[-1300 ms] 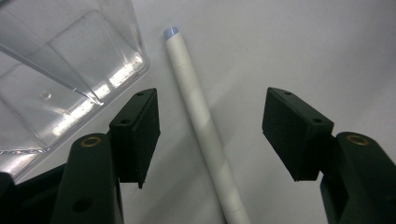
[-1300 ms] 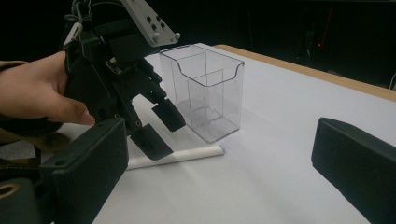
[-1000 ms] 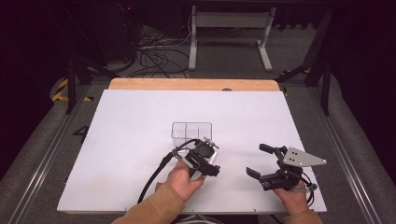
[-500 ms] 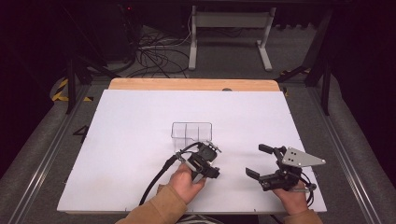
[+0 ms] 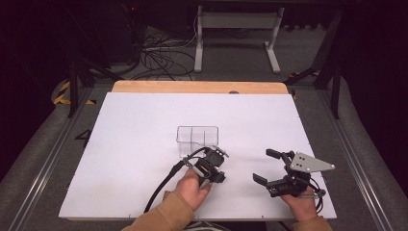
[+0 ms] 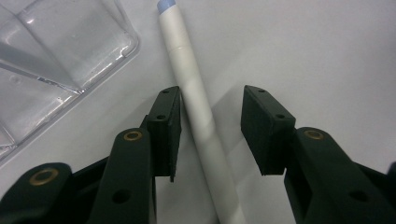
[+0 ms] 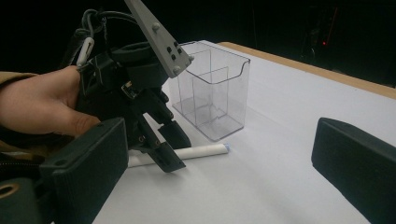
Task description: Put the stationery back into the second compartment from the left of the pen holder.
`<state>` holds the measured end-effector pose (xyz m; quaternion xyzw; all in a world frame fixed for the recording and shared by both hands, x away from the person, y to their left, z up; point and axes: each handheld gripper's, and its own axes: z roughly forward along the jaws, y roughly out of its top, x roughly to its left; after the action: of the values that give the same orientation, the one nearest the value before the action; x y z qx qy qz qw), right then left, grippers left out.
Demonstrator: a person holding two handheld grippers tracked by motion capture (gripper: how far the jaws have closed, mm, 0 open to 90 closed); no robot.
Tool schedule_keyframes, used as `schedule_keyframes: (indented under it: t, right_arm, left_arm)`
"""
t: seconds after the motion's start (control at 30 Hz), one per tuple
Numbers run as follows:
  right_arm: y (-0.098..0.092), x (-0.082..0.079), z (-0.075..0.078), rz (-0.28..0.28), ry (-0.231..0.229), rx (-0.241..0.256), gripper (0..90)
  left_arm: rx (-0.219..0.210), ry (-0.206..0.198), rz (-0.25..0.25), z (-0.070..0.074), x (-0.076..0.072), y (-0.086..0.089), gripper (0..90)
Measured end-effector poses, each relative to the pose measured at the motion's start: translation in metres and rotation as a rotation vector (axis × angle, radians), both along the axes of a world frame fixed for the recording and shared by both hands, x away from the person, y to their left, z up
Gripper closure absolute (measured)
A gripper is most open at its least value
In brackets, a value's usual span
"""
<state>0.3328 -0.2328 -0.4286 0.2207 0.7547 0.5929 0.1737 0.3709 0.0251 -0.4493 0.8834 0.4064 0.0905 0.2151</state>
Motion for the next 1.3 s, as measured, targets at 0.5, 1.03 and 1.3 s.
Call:
schedule_keyframes:
  t: [0.5,1.03,1.3]
  right_arm:
    - [0.001,0.000,0.000,0.011,-0.004,-0.002,4.3]
    - [0.002,0.000,-0.001,0.018,0.000,-0.007,4.3]
    - [0.002,0.000,-0.002,0.015,0.000,-0.009,4.3]
  left_arm:
    - [0.010,-0.015,0.039,0.000,0.001,0.000,72.3]
    - [-0.003,-0.018,0.034,0.003,-0.001,-0.002,78.3]
    - [-0.062,-0.069,0.015,0.016,-0.006,0.003,78.4]
